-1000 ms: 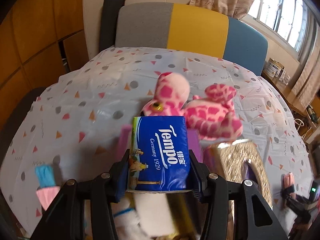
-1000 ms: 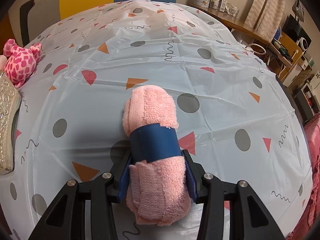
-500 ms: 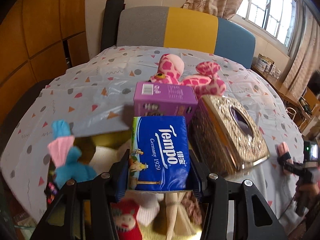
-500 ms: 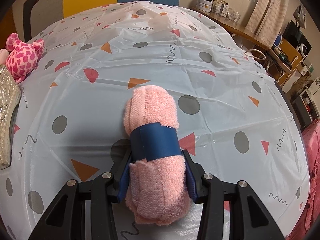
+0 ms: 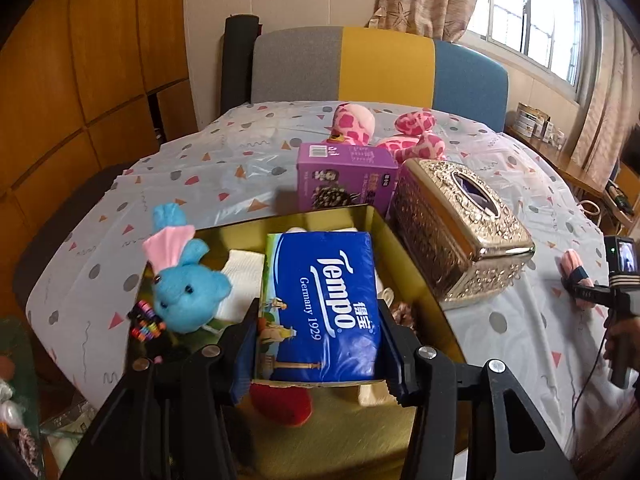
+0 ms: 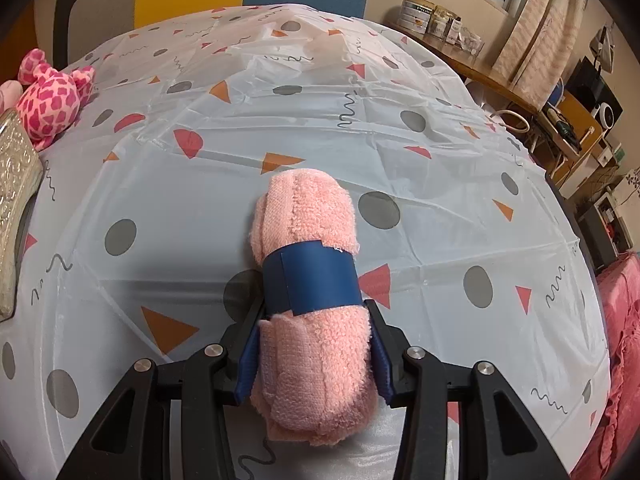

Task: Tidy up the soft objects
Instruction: 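Carry the tissue pack with the left tool into the gold tray and release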

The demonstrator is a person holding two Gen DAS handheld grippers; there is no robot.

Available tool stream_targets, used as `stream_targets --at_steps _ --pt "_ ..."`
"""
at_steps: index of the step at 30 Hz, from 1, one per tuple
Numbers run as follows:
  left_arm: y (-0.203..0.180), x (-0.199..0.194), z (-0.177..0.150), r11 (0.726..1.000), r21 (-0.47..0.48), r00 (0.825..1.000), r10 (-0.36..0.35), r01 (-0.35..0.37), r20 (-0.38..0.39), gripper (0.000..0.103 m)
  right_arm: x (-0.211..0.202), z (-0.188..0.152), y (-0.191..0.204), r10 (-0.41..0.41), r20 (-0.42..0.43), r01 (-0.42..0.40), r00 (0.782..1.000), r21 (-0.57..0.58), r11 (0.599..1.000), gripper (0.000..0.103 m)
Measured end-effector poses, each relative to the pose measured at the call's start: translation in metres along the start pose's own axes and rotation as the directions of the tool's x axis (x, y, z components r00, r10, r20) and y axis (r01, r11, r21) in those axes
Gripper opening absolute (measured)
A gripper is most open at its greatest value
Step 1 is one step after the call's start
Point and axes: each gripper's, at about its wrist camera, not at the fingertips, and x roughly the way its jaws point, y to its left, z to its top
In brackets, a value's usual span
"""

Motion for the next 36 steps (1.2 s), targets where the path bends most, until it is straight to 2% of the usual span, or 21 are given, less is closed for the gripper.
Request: stream_targets --at_steps 9,14,22,28,36 --pt "0.035 -0.025 -0.006 0.997 -0.046 0.996 0.07 -0.067 0.049 0.052 -0.002 -0.003 0.003 -0.015 0.017 0.015 1.0 -0.026 1.0 0.046" --pt "0.061 -0.044 -0.008 0.988 -0.072 0.987 0.139 -0.134 0.082 0.052 -0.002 -0.004 0.004 -0.021 0.026 0.022 0.999 -0.043 0.999 0.046" --pt "0.092 -0.059 -0.02 0.971 -0.114 0.972 0.22 -0.21 0.078 0.052 -0.002 -0.004 0.006 -0.035 0.033 0.037 0.999 -0.061 0.997 0.046" --pt "0.088 -0.051 -0.035 0.974 -0.124 0.98 0.195 -0.19 0.034 0.052 -0.003 -0.005 0.008 -0.044 0.031 0.046 0.999 -0.069 0.997 0.046" --pt "0.044 -0.02 -0.043 0.994 -0.049 0.995 0.095 -0.096 -0.031 0.053 -0.005 -0.004 0.013 -0.059 0.023 0.061 0.998 -0.094 0.994 0.041"
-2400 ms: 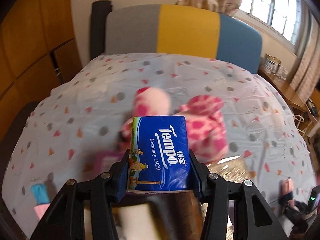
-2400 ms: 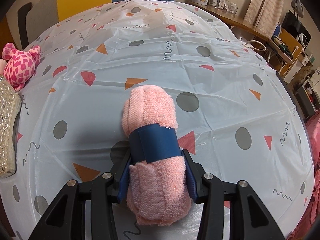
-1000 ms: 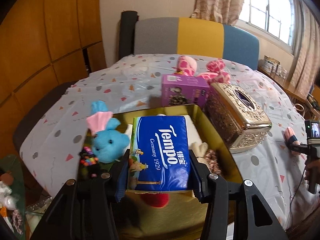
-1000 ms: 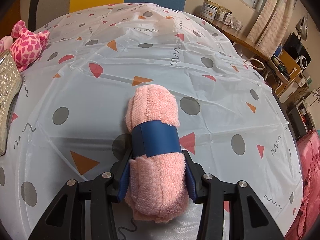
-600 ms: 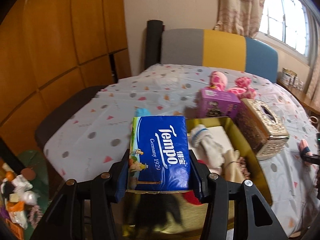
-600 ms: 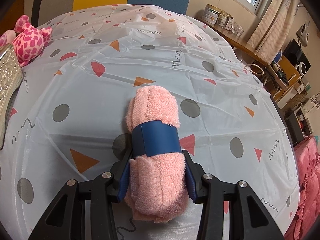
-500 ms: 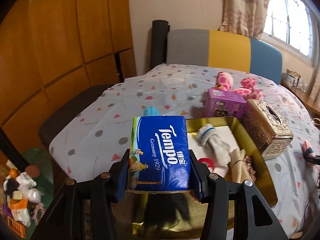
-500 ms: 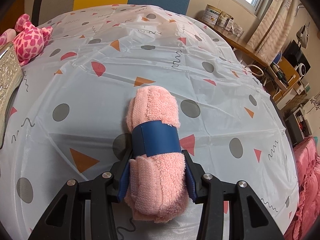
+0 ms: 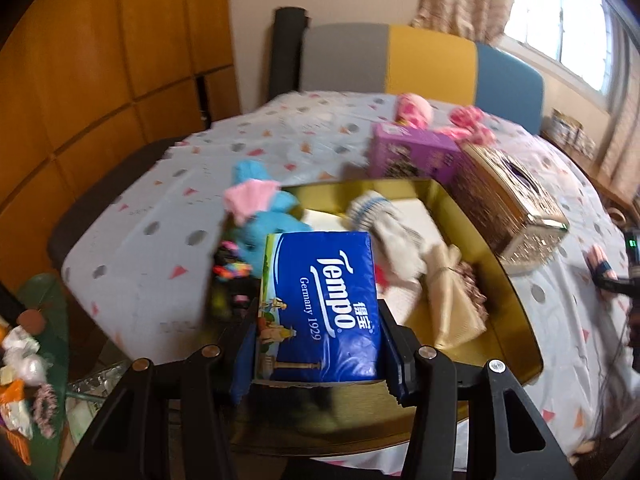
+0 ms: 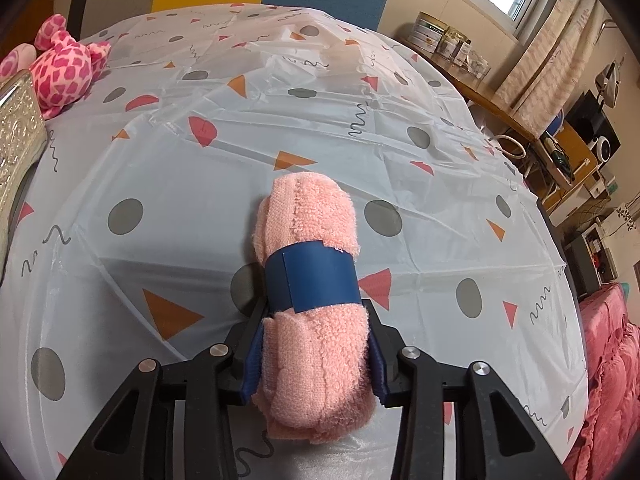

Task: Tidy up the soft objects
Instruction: 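Carry the tissue pack with the left tool into the gold tray and release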

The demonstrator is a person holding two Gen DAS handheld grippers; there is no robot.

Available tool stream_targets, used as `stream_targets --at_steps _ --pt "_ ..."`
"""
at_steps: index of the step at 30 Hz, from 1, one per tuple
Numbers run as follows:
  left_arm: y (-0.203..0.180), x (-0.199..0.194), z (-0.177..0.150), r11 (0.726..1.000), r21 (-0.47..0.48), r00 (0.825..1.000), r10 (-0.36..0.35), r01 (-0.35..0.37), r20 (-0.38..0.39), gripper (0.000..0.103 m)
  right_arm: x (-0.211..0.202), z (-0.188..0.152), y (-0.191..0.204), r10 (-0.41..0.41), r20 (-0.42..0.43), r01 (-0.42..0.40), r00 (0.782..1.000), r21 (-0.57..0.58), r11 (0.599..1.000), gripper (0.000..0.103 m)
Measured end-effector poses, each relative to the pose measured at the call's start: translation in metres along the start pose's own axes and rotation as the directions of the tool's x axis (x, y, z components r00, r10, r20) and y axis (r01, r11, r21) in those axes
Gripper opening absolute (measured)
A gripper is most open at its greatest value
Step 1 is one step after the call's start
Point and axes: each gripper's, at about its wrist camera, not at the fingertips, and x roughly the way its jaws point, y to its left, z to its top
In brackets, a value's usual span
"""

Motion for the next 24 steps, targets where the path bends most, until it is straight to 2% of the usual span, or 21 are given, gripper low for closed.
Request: stream_targets --at_steps 4,8,12,16,20,24 --pt "-0.021 0.014 0.006 0.998 0.023 0.998 -0.055 0.055 -0.028 0.053 0.001 0.001 0.0 -0.002 -0.003 0.002 1.0 -0.006 1.0 0.041" --pt "-0.039 0.028 0.021 0.99 0.002 0.989 -0.139 0.139 -0.05 0.052 0.0 0.0 0.001 -0.006 -0.002 0.006 1.0 -0.01 1.0 0.041" --pt "-0.05 0.047 0.041 0.972 -0.068 0.969 -0.23 0.225 -0.088 0.052 0.001 0.001 0.002 -0.011 -0.001 0.011 1.0 -0.017 1.0 0.041" --pt "-0.061 0.068 0.061 0.961 -0.095 0.957 -0.27 0.26 -0.105 0.052 0.001 0.001 0.003 -0.014 -0.002 0.014 1.0 -0.021 1.0 0.041" --pt "-0.07 0.092 0.078 0.964 -0.095 0.959 -0.259 0.249 -0.118 0.053 0.001 0.002 0.004 -0.016 -0.002 0.016 1.0 -0.027 1.0 0.041" --pt "-0.077 0.122 0.088 0.968 -0.098 0.954 -0.244 0.229 -0.174 0.055 0.001 0.002 0.004 -0.017 -0.002 0.017 1.0 -0.028 0.999 0.041"
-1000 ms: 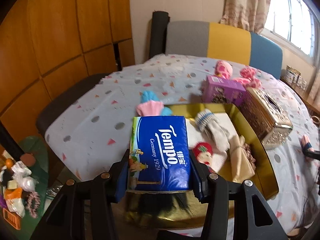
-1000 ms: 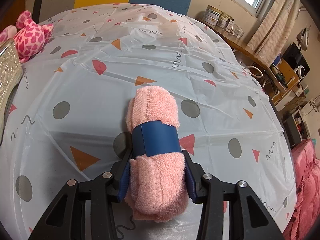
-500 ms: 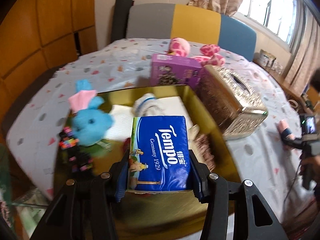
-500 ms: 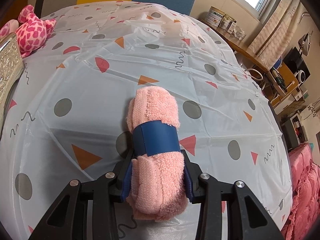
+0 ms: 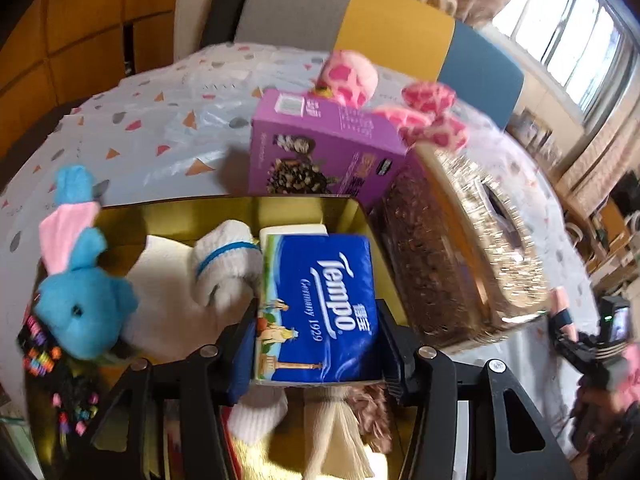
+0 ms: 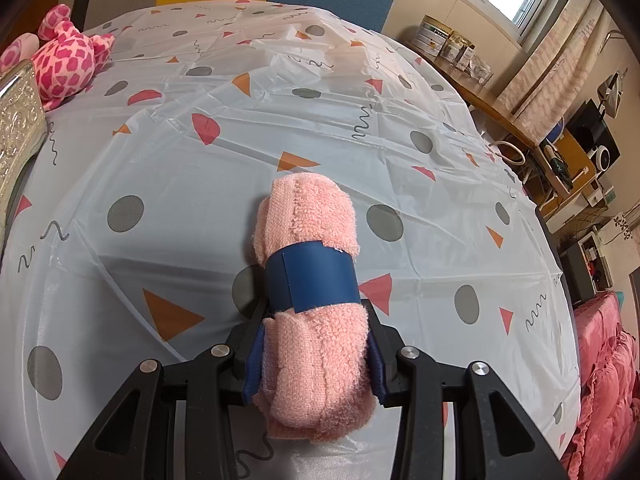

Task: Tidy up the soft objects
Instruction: 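Carry the tissue pack with the left tool into the gold tray and release, then carry the pink rolled towel with the right tool into the gold tray and release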

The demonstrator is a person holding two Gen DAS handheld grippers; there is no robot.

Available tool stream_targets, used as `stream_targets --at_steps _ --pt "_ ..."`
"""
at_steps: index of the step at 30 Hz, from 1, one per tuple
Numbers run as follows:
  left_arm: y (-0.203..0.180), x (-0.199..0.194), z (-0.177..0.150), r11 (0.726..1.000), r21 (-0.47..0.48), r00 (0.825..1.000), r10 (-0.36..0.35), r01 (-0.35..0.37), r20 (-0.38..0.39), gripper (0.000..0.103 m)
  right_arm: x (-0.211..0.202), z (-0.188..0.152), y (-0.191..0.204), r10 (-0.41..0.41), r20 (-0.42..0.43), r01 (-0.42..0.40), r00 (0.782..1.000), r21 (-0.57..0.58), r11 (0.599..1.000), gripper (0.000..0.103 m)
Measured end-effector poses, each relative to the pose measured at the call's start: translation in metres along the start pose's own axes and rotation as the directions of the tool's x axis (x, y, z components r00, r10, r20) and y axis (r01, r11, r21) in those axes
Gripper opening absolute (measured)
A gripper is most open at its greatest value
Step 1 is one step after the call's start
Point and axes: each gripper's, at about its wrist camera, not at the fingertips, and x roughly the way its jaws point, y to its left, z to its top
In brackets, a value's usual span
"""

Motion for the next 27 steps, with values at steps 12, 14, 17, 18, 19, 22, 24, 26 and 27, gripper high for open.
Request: stream_targets --at_steps 12,14,17,18,19,22,24,26,27 --pt "0.01 -0.053 -0.026 0.99 0.051 0.981 0.122 -0.131 0.153 0.081 -0.001 0.004 0.003 -0.015 -0.014 0.016 1.0 0.026 1.0 0.037" --pt "0.013 -0.067 -0.033 0.986 0.057 0.972 0.147 -0.16 0.186 0.084 -0.003 0.008 0.005 -0.023 -0.029 0.024 0.999 0.03 0.999 0.035" --pt "0.018 -0.081 -0.041 0.983 0.061 0.966 0.156 -0.172 0.208 0.084 -0.006 0.025 0.005 0.035 -0.052 -0.03 0.998 0.1 0.994 0.035" --pt "0.02 -0.084 -0.043 0.982 0.061 0.964 0.16 -0.176 0.211 0.084 -0.009 0.032 0.007 0.053 -0.049 -0.046 0.997 0.122 0.991 0.035" --pt "0.021 -0.087 -0.045 0.982 0.062 0.963 0.162 -0.179 0.214 0.084 -0.013 0.04 0.01 0.069 -0.038 -0.063 0.997 0.135 0.989 0.035" --pt "0.029 -0.095 -0.053 0.981 0.055 0.96 0.171 -0.188 0.222 0.084 -0.03 0.07 0.027 0.122 0.008 -0.122 0.992 0.135 0.983 0.035" --pt "0.033 -0.098 -0.056 0.981 0.048 0.96 0.174 -0.188 0.22 0.084 -0.044 0.09 0.043 0.156 0.038 -0.159 0.987 0.123 0.98 0.035" --pt "0.038 -0.1 -0.059 0.981 0.036 0.959 0.178 -0.19 0.219 0.084 -0.057 0.11 0.059 0.177 0.064 -0.183 0.982 0.105 0.977 0.035" --pt "0.039 -0.101 -0.06 0.981 0.032 0.959 0.18 -0.191 0.219 0.084 -0.065 0.121 0.068 0.188 0.077 -0.195 0.979 0.096 0.976 0.035"
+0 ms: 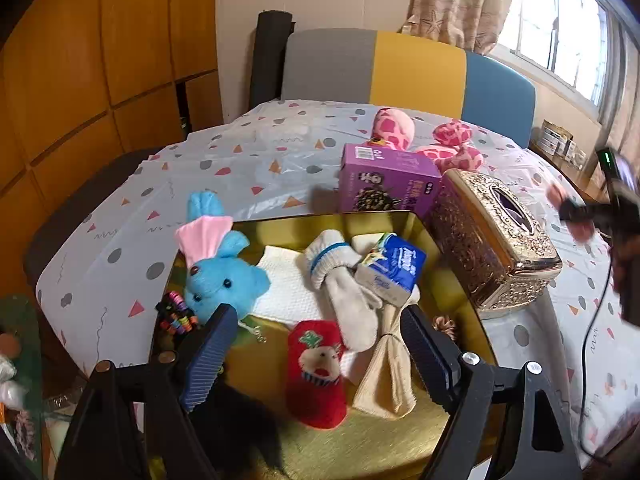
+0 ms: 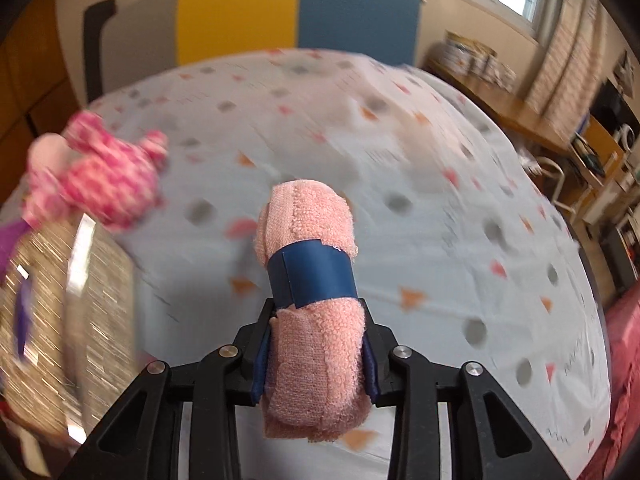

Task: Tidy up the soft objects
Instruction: 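Carry the pink rolled towel with the right tool into the gold tray and release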

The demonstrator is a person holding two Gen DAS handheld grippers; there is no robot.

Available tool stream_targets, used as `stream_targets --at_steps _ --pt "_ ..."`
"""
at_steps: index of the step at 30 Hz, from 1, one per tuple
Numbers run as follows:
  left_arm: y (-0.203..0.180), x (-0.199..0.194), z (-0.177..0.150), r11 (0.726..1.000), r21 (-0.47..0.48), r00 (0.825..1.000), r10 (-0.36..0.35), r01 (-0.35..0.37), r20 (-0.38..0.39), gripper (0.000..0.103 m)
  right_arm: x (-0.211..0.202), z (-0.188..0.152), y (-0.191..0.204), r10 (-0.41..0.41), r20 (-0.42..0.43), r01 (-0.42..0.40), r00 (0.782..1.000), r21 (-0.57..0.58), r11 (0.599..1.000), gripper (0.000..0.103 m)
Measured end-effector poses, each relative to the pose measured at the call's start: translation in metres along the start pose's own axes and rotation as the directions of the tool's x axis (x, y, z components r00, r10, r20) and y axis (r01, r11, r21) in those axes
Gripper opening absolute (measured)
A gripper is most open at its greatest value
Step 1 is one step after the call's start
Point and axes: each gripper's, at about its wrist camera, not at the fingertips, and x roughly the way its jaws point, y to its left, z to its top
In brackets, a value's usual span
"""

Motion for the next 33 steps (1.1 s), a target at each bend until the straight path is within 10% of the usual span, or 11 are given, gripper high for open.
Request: stream_targets --at_steps 8,13,24,33 --pt "0.017 -0.01 -0.006 0.999 -0.031 1.0 0.016 -0.015 0.012 0.084 -0.038 0.064 0.093 0.11 0.086 -0.104 0.99 -0.076 0.992 0.035" --pt "0.029 -0.014 -0.011 0.998 -0.059 0.999 0.032 -0.031 0.008 0.084 -0.07 0.064 0.17 0.314 0.102 -0.288 0.944 -0.216 0.933 0.035" --pt "0.066 -0.018 -0.029 0.985 -0.149 0.996 0.091 -0.092 -0.016 0.084 -0.1 -0.072 0.254 0.523 -0.135 -0.524 0.841 -0.444 0.727 0.035" --pt "0.081 -0.024 -0.039 0.974 -0.189 0.993 0.119 -0.122 -0.026 0.086 -0.101 -0.163 0.272 0.516 -0.243 -0.565 0.821 -0.475 0.675 0.036"
